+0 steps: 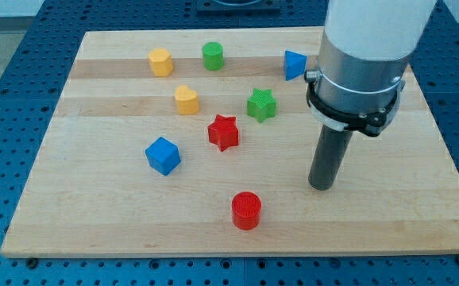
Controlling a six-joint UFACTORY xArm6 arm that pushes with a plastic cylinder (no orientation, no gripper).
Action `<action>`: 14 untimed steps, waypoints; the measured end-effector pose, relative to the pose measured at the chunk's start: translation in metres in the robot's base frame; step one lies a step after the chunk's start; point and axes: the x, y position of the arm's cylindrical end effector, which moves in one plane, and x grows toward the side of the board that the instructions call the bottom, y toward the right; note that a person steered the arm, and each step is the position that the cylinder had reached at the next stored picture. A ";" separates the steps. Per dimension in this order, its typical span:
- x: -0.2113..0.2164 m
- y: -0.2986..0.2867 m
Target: Move the red circle below the red star
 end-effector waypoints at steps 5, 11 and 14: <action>0.030 0.002; 0.084 -0.062; 0.081 -0.079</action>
